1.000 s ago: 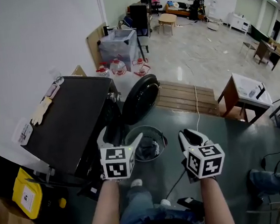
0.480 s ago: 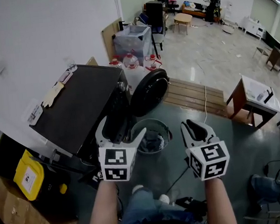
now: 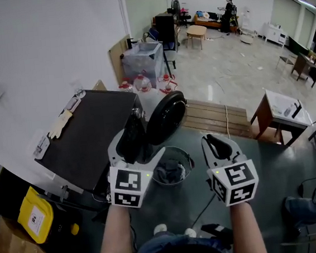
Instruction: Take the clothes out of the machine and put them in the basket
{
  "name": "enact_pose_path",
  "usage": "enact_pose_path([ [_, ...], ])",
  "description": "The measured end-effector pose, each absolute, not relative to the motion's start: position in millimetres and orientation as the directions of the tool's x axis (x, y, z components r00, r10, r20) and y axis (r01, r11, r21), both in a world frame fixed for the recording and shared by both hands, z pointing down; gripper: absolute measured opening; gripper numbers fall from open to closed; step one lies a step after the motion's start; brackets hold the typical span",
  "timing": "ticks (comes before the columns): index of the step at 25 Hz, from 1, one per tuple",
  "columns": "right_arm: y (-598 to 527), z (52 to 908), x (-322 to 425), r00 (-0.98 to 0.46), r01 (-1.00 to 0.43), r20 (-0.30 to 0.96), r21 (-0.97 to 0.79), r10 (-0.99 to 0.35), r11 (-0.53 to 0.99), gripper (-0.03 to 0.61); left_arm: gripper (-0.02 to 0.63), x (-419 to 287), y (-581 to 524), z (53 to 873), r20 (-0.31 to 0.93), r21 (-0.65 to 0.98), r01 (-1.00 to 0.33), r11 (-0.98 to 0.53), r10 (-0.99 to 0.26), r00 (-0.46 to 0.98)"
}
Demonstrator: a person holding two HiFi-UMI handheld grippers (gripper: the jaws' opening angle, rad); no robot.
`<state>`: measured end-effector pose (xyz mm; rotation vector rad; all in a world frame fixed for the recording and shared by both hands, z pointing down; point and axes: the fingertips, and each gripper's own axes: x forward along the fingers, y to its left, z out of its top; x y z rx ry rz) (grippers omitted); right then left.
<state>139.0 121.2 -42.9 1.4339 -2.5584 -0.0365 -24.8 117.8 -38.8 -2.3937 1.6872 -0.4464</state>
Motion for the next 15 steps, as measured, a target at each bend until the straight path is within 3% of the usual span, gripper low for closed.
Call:
enact_pose_path([
  [2,120,-54,141,-0.490,-0.856,0.136,0.114,-0.861,0.505,0.036,0.422,-29,113,-49,0.126,-0.335,-0.886,-0.321,-0.947,0.295],
  [4,120,-63,141,-0.480,-0.865,0.104,0.107,-0.871,0.490,0.027,0.282,-38,110,-59,0.093,-0.346,-0.896,-0.278,-0.961,0.262],
  [6,121,-70,137,-0.477,-0.867,0.085,0.121,-0.875,0.484,0.019,0.002,-48,112,-75,0.018,-0.313,-0.916,-0.252,-0.965,0.260],
  [15,123,-98,138,-0.441,-0.881,0.007,0.188,-0.898,0.434,0.002,0.002,-72,120,-116,-0.138,-0.234,-0.945,-0.228,-0.955,0.264],
])
